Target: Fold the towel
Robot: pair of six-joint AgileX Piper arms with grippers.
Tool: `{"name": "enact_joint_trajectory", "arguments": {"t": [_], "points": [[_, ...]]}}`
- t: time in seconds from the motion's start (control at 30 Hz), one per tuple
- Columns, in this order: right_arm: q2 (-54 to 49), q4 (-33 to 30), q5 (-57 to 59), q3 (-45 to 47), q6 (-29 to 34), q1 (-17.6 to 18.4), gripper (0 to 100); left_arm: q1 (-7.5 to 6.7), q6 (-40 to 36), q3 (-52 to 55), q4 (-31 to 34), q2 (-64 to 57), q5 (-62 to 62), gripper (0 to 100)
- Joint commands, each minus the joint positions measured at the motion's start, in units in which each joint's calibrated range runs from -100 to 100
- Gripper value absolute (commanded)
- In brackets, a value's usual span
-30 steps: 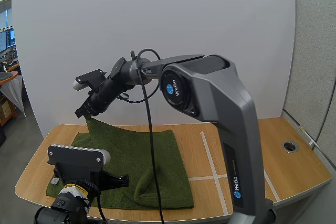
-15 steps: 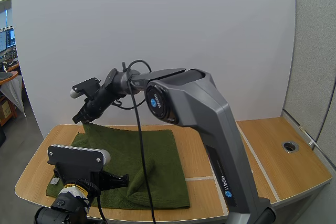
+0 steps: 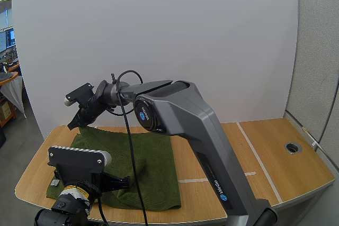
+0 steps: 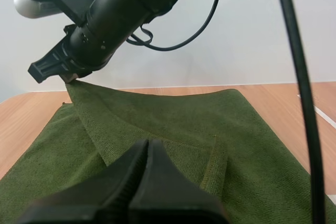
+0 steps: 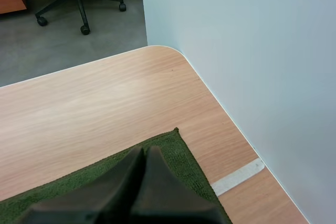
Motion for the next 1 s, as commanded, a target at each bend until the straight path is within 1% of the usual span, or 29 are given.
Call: {"name": "enact_joint_trajectory", "arguments": {"t": [0.0, 0.17, 0.4, 0.57, 0.73, 0.97], "points": [[1.86, -0.02, -0.61, -3.0, 0.09, 0.03, 0, -0.16, -0.4, 0.0, -0.43, -0.32, -0.66, 0], [4.56, -0.02, -1.48, -5.53, 0.09, 0.11, 0, -0.16, -0.4, 0.0, -0.43, -0.32, -0.66, 0], [6.59, -0.02, -4.84, -5.53, -0.24, 0.44, 0, -0.16, -0.4, 0.0, -0.43, -0.32, -0.66, 0], [7.11, -0.02, -7.36, -5.53, -0.24, 0.61, 0, -0.16, -0.4, 0.0, -0.43, -0.32, -0.66, 0], [7.26, 0.34, -12.39, -5.53, -0.24, 0.99, 0, -0.16, -0.4, 0.0, -0.43, -0.32, -0.66, 0], [7.26, 0.34, -14.47, -5.53, -0.32, 1.44, 0, -0.16, -0.4, 0.0, -0.43, -0.32, -0.66, 0]]}}
